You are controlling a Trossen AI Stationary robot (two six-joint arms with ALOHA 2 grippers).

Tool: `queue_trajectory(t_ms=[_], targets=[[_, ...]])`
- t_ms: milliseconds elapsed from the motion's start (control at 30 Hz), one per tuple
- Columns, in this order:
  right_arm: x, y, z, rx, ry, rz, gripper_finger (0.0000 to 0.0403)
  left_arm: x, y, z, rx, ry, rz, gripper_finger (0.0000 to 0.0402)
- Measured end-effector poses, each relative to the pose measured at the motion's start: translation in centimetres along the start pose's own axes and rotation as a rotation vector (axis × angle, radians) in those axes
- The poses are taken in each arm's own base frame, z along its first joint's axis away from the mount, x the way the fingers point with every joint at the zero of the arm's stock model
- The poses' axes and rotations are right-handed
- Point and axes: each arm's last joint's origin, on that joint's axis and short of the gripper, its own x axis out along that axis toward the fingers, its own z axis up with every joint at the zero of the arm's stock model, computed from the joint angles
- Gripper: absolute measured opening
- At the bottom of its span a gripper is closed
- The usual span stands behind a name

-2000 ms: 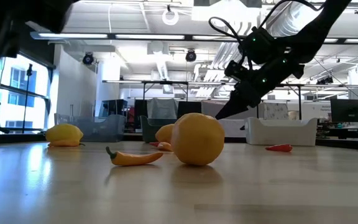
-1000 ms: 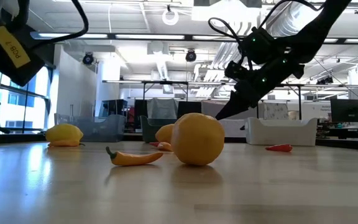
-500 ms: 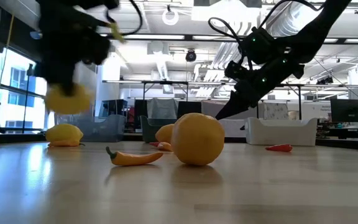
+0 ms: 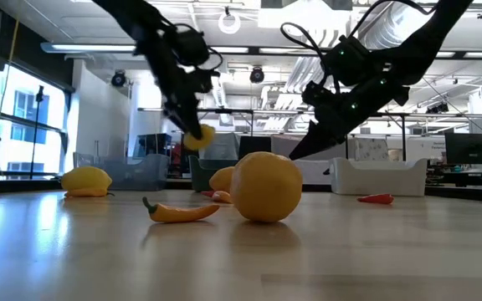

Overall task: Sort produce into baskets
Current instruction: Put the yellow lemon into the blue bin

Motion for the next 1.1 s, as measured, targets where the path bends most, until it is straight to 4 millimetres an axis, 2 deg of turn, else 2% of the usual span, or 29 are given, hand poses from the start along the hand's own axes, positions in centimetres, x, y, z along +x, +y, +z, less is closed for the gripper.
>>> queue_trajectory(t_ms=[200, 367, 633, 833, 1100], targets=[[0.0, 0.0, 0.0, 0.056, -0.001, -0.003, 0.0007, 2.7, 3.5, 4.3, 0.197, -0.012, 0.060, 0.0127], [0.0, 0.0, 0.0, 0.085, -0.001, -0.003, 0.0007, 5.2, 5.2, 6.2, 0.301, 0.017, 0.065, 0.0126], [0.0, 0.0, 0.0, 0.110, -0.002, -0.003, 0.0007, 8.6, 6.5, 6.3, 0.339, 0.095, 0.078, 0.0126], [0.0, 0.0, 0.0, 0.131, -0.002, -0.003, 0.0007, 9.2, 6.7, 5.9, 0.322, 0.123, 0.082, 0.0130], [0.0, 0.0, 0.0, 0.132, -0.002, 0.004, 0.0007, 9.2, 6.7, 5.9, 0.252, 0.125, 0.086, 0.0230]])
